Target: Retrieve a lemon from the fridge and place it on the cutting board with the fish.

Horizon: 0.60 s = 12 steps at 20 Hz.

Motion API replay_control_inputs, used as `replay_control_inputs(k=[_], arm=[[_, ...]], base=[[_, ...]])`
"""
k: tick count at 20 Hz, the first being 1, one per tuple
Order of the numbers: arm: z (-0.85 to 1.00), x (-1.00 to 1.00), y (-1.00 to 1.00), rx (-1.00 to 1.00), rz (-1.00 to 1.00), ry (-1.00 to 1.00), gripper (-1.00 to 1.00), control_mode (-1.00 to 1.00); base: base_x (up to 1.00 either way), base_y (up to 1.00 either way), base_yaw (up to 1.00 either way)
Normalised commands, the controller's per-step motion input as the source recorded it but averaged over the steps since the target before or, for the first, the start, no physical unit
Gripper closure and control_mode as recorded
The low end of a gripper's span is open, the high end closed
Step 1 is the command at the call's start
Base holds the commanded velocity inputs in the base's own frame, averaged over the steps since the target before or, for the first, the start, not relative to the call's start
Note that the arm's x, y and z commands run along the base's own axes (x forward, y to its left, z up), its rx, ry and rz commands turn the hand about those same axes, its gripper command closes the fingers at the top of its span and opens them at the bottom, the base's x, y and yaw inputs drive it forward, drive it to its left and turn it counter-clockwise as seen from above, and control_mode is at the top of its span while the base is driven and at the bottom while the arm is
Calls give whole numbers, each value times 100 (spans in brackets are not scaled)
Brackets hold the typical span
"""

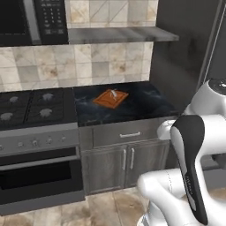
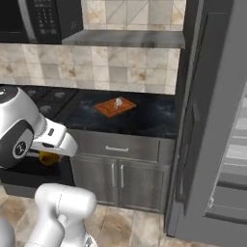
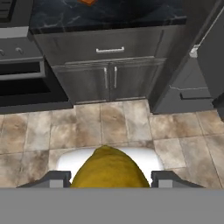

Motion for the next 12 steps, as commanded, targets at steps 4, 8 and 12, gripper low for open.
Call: replay_control_inputs(k=[4, 8, 12], arm=[[0, 0, 0, 0, 0, 0, 100, 100], [0, 0, 0, 0, 0, 0, 100, 100], [0, 0, 0, 0, 0, 0, 100, 100]], base=[[88, 23, -1], [77, -5, 3], [65, -4, 3]])
